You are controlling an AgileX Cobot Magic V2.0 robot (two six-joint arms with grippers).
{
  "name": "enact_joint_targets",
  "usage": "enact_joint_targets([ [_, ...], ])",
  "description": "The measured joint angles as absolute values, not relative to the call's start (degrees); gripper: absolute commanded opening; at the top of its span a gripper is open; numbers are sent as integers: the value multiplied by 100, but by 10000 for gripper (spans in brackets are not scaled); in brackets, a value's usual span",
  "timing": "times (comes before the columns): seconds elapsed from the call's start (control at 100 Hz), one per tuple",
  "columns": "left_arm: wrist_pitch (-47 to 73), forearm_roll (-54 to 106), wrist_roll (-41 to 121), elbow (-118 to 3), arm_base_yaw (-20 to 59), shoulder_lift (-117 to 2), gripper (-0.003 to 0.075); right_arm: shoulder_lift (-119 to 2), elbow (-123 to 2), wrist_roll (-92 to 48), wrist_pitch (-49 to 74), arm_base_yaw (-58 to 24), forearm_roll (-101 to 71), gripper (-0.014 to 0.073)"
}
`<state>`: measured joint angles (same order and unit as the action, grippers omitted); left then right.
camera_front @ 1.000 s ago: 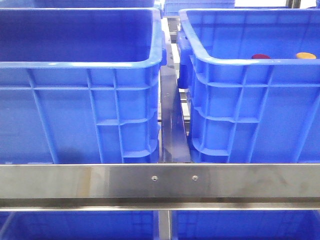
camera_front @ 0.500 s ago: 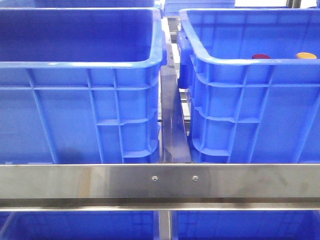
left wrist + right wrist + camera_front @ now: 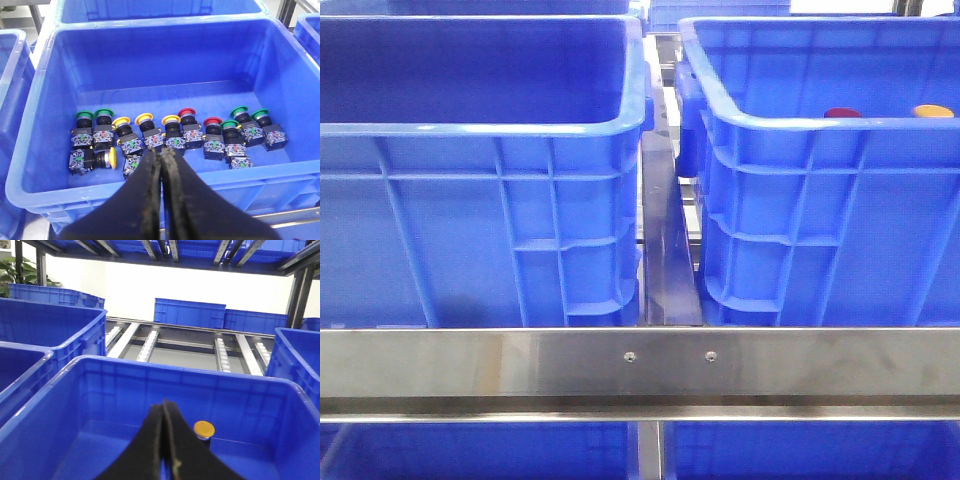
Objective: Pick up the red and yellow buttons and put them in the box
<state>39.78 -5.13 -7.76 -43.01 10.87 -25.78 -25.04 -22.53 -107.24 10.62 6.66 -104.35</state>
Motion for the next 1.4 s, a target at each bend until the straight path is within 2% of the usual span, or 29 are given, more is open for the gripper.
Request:
enact_joint_targets([
  [0.77,3978,-513,-776,-4301,1087,-2578,-19,-2504,-2254,-10724,1072,666,-10435,-68],
  [0.95,3449,-513,-776,-4201,1087,-2458,-19,-2504,-2254,-10724,1072,666,-10435,-68],
  [1.13,2430,-513,-681,-3494,943,-1992,-19,-2504,-2254,-10724,1072,666,-10435,-68],
  [1.4,1631,-513,-667,-1948,412,-754,-19,-2504,-2254,-10724,1072,666,-10435,-68],
])
